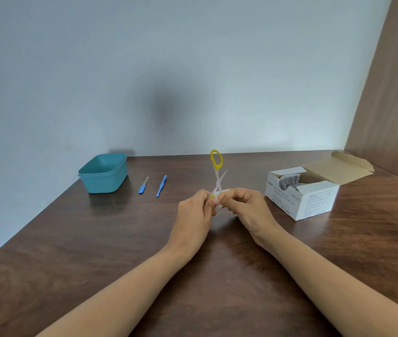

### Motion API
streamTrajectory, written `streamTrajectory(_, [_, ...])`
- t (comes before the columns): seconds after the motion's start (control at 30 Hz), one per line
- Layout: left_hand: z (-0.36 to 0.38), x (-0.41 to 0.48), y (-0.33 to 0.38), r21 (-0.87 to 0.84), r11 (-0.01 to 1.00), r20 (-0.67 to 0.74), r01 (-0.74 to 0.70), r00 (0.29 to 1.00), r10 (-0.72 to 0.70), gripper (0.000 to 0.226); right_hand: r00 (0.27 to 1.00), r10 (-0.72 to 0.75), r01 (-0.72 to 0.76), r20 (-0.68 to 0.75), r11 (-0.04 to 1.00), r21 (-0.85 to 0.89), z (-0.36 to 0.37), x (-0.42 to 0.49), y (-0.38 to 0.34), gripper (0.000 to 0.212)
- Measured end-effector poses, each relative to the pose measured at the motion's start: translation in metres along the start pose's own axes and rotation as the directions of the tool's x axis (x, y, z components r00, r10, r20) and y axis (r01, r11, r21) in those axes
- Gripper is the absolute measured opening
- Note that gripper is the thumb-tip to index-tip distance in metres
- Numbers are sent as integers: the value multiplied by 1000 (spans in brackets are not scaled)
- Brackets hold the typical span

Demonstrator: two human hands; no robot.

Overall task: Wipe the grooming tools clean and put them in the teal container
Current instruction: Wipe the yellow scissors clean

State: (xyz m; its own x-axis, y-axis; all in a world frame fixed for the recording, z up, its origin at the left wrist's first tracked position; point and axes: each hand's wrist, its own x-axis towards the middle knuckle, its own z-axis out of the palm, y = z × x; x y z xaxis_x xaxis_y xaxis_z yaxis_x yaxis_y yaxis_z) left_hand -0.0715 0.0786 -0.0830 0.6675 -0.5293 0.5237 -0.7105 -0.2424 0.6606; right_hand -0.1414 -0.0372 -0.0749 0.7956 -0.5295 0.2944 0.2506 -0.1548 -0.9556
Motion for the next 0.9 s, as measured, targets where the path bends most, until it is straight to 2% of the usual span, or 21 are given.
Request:
streamTrajectory(0.17, [0, 0, 1, -5, 1000, 1, 7, 1000, -7, 22, 1000, 6, -6, -28, 1000, -5, 0, -1, -2, 18])
streamTrajectory(0.37, [-4, 3, -1, -83, 994, -101, 76, 991, -85, 19, 1000, 8, -7, 10, 993, -118, -1, -2, 1, 15])
streamTrajectory(0.43, [-5, 3, -1, -113, 988, -108, 106, 987, -119, 19, 994, 70, -68, -88, 997, 26, -2, 1, 2, 13])
streamTrajectory(0.5, [-4, 4, 0, -128, 985, -90, 116, 988, -128, 20, 973, 167, -123, -159, 959, 257, -6, 5, 3, 7])
streamTrajectory(0.6, [-3, 3, 2, -116, 990, -45, 82, 995, -88, 20, 952, 263, -163, -157, 869, 468, -10, 8, 2, 6])
streamTrajectory(0.73, [-3, 0, 4, -111, 994, -8, 10, 1000, -11, 18, 962, 239, -161, -129, 883, 441, -6, 6, 0, 2])
streamTrajectory(0.9, [-4, 0, 4, -104, 995, 37, 6, 999, -2, 18, 971, 207, -141, -117, 896, 421, -4, 4, -2, 5])
